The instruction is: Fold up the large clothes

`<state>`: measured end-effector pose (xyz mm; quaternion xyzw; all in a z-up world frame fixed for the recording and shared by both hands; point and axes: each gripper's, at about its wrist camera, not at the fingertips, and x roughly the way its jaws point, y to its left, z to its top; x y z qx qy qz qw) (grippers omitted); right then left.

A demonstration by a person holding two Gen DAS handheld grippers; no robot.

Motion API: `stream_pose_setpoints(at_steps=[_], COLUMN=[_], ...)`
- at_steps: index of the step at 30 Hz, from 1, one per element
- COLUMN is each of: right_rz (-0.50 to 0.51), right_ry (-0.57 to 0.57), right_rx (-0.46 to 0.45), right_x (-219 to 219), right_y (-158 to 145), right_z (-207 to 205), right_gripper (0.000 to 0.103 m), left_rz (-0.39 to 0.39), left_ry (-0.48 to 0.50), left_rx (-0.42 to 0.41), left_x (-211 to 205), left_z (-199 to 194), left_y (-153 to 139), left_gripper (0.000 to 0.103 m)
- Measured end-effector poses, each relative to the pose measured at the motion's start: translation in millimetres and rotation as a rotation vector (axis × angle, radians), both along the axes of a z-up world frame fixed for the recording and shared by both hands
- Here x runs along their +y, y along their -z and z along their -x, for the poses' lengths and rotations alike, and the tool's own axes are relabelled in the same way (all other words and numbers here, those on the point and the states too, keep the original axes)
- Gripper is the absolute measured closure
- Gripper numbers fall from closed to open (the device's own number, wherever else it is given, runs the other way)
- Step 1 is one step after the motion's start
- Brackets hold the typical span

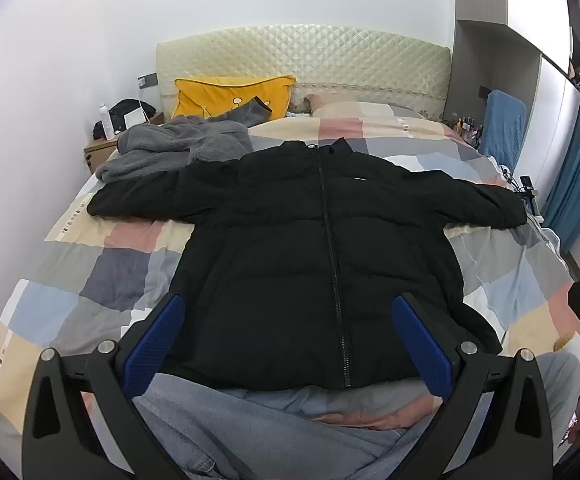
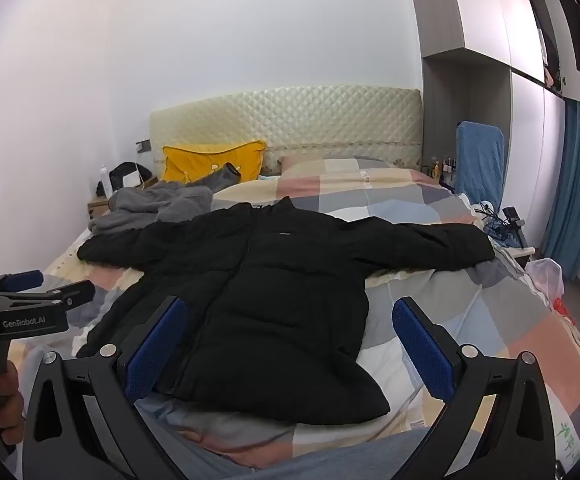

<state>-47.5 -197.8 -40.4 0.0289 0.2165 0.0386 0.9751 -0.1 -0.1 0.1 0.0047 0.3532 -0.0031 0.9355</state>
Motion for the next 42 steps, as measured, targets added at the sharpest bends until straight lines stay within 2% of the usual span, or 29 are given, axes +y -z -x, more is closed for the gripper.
stream_pose_setpoints(at_steps=[12, 15, 42], right_rz=[0.002, 0.0, -0.022], right_ry=[0.007, 0.009, 0.021], right_rx=[0.005, 0.004, 0.004], right_x=[2.7, -6.3, -9.5], right_y=[-1.3, -4.9, 2.7], right_z=[-3.6, -3.1, 3.7], right_gripper=[0.0, 0.0, 0.0], left_rz=[-0.005, 0.003, 0.023], left_ry=[0.012, 0.015, 0.028], left_rx=[-0.003, -0.011, 0.022], left_x=[-11.4, -7.2, -10.0], left_z=[-4.1, 5.0, 0.7], left_y=[-7.3, -3.9, 1.0], left_gripper=[0.0, 0.0, 0.0])
